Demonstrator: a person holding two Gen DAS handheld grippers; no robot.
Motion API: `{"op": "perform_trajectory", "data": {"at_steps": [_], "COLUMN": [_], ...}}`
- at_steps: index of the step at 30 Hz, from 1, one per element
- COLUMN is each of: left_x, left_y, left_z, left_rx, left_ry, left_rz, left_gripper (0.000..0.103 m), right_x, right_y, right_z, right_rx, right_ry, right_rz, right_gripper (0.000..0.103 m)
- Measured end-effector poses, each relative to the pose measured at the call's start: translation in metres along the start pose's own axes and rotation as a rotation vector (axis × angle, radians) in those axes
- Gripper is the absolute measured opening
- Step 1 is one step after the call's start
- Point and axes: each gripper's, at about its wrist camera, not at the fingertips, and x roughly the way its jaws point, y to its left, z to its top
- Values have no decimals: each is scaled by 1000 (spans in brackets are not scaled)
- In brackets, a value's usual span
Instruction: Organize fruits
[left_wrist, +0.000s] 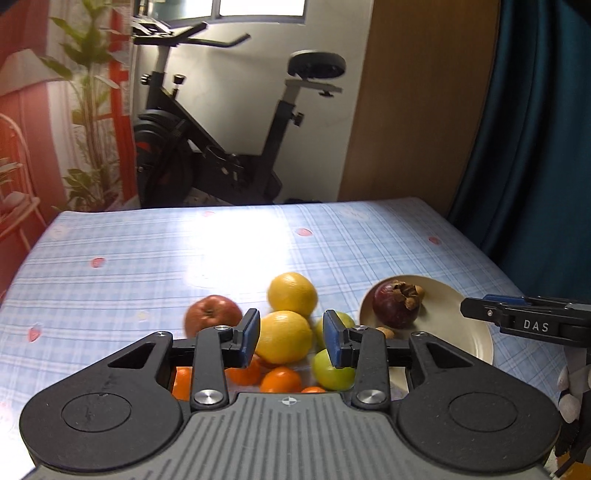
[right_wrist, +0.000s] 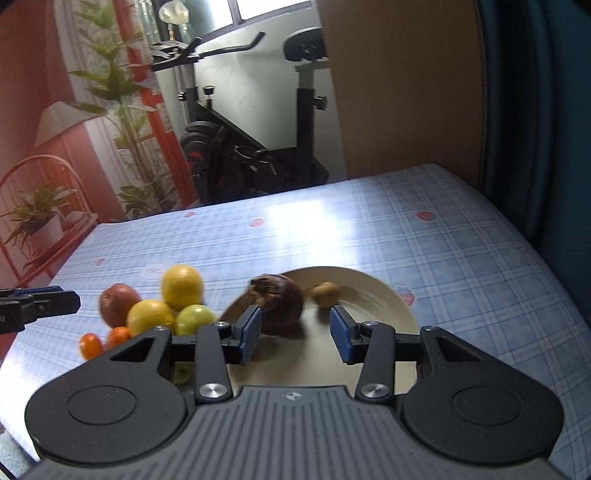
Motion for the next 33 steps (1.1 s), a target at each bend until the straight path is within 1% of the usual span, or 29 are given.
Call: {"op": "perform_trajectory", "data": {"at_steps": [3,5,8,9,11,12,14,16,21,23,26,29,33], "left_x": [-18,-27,-34,-36,-40,-42,-44,-43,-41,-40,-31,-21,-8], "left_y": [8,13,21,23,29,31,39,47,68,75,84,89,91], "left_z": [0,3,6,7,8,8,9,9,6,4,4,2,-5], "left_rx": [-22,-27,-59,-68,-73,-73,-84,-106,-116,-113,-122,-126,-117], "left_ry": [-21,-49,-65,-70,-82,-91,-101,-101,-83,-73,-55,-39,-9], "left_rz": [0,7,8,5,10,18,32,38,72,78,86,92,90], "left_gripper": [39,39,39,39,39,39,39,39,39,39,39,39,39], "right_x": [-12,-21,-31,-33,-38,-38,-36,-32,-26,-18,0,17,36], "right_y": [16,25,37,41,53,60,68,74,85,90,94,98,106], "right_z": [4,5,2,0,-6,-9,-14,-17,-20,-21,-25,-33,-45], "right_rx": [-11,-35,-56,-71,-138,-171,-199,-200,-199,-209,-209,-213,-239], "right_ry": [-7,-19,-35,-43,-69,-75,-72,-70,-117,-102,-52,7,67], "right_rz": [15,25,26,11,-40,-50,-34,-19,28,49,79,127,144], "right_gripper": [45,45,52,55,55,55,55,55,56,56,61,61,59]}}
